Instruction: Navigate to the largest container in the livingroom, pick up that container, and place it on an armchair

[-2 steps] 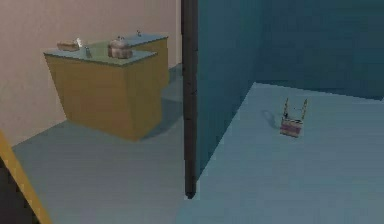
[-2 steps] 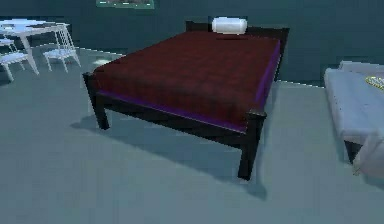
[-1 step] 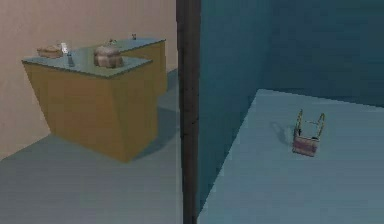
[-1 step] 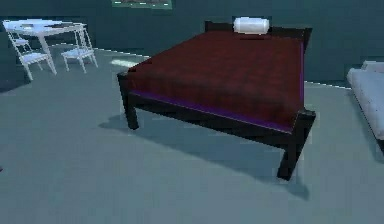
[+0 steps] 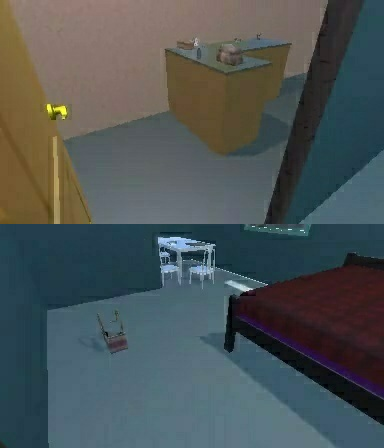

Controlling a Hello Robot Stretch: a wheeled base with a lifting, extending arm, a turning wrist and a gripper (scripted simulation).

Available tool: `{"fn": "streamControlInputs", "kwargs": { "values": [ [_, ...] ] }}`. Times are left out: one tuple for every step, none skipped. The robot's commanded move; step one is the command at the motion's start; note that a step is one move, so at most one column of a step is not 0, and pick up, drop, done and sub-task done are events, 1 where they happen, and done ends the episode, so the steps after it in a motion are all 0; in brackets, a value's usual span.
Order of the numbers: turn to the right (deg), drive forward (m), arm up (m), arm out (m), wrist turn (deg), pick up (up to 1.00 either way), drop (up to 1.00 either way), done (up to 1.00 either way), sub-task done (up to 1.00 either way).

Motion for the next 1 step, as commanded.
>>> {"fn": "streamControlInputs", "kwargs": {
  "values": [
    [0.0,1.00,0.00,0.00,0.0,0.00,0.00,0.00,0.00]
  ]
}}
